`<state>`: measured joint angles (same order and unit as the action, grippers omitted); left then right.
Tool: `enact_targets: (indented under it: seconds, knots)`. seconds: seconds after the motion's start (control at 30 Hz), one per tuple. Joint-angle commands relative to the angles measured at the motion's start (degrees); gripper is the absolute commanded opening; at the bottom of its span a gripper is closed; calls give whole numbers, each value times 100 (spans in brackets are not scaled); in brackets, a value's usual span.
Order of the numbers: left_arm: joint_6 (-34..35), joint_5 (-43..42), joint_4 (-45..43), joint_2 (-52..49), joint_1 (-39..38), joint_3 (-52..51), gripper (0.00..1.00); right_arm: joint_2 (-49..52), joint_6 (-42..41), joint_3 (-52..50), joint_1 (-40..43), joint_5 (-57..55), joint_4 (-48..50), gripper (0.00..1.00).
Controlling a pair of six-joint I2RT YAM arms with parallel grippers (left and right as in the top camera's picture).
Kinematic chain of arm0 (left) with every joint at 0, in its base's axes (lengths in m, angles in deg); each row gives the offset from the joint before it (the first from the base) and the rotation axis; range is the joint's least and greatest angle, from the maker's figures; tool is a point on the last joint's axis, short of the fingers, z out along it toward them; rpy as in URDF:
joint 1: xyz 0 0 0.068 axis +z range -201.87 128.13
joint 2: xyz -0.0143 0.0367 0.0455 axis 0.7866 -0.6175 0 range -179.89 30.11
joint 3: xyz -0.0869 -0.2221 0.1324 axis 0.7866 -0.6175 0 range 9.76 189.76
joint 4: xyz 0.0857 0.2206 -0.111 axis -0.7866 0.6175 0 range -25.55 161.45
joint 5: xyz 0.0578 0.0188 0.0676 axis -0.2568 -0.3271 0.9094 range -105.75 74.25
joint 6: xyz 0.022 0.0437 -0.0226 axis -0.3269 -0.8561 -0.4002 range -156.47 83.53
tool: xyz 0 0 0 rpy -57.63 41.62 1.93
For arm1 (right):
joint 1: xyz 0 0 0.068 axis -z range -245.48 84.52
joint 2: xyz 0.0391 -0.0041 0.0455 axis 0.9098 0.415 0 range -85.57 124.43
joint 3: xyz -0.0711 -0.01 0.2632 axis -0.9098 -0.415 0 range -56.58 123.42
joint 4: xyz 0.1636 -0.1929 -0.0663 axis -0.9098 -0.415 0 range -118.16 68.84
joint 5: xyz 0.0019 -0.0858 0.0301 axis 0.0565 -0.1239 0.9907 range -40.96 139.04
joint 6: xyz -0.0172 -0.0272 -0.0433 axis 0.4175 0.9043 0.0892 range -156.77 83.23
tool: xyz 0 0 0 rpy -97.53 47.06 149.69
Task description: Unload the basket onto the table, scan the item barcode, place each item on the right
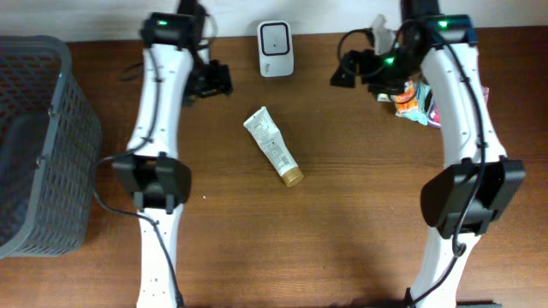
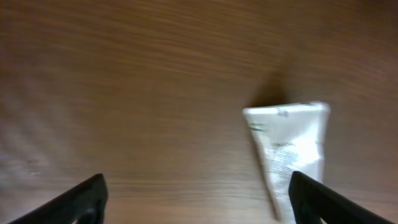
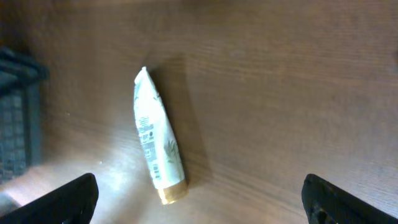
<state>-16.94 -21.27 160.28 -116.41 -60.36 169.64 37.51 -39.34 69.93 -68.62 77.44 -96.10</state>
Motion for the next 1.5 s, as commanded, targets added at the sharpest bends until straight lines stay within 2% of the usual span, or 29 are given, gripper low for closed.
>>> enact_targets:
  seconds: [0.0,0.03,0.07,0.2,0.33,0.4,0.43,0.47,0.5,0.53,0.57,0.6,0.73,0.8,0.87,0.93,0.97,1.03,1.1,1.17,1.4,1.47]
  knots:
    - [-2,140,70,125,476,50,99,446,385,0,-841,-509,195,99]
    - [0,697,70,125,588,52,99,822,435,0,-1207,-503,245,99]
    - [-2,813,72,125,684,50,99,1104,654,0,-1447,-485,278,99]
    - [-2,813,70,125,695,50,99,1764,686,0,-1947,-485,542,100]
    - [-2,813,70,125,691,50,99,2155,686,0,-2020,-98,938,100]
    - [-2,813,70,125,691,50,99,2271,684,-2,-2050,-33,981,88]
    - [-2,813,70,125,691,50,99,2334,682,-4,-2090,-33,981,79]
    - [-2,813,70,125,691,50,99,2371,680,-17,-2146,-33,979,63]
    - [-2,813,70,125,691,50,99,2428,680,-103,-2243,-37,981,56]
    - [-2,813,70,125,691,50,99,2439,680,-144,-2282,-42,984,42]
    - [-2,813,70,125,691,50,99,2446,675,-181,-2312,-57,988,21]
    - [-2,813,70,125,691,50,99,2439,551,-179,-2310,-55,960,4]
    - [-2,813,70,125,691,50,99,2087,210,245,-2028,463,763,4]
    - [-2,813,70,125,691,50,99,1777,208,903,-1556,1725,686,4]
    - [-2,813,70,125,691,50,99,1718,208,1449,-1012,3475,717,4]
    - [-2,813,70,125,691,50,99,1718,205,1532,-601,5429,1314,4]
    - [-2,813,70,125,691,50,99,1720,199,1532,-494,5724,1635,4]
    - [-2,813,70,125,691,50,99,1720,-570,1532,-339,5580,2404,4]
    - [-2,813,70,125,691,50,99,1718,-1773,1532,-341,4806,3165,4]
    - [-2,813,70,125,691,50,99,1718,-2179,1532,-470,4712,3731,4]
    - [-2,813,70,125,691,52,99,1720,-2194,1530,-778,3985,3746,4]
    - [-2,813,70,125,691,50,99,1718,-2192,1530,-774,3305,3136,4]
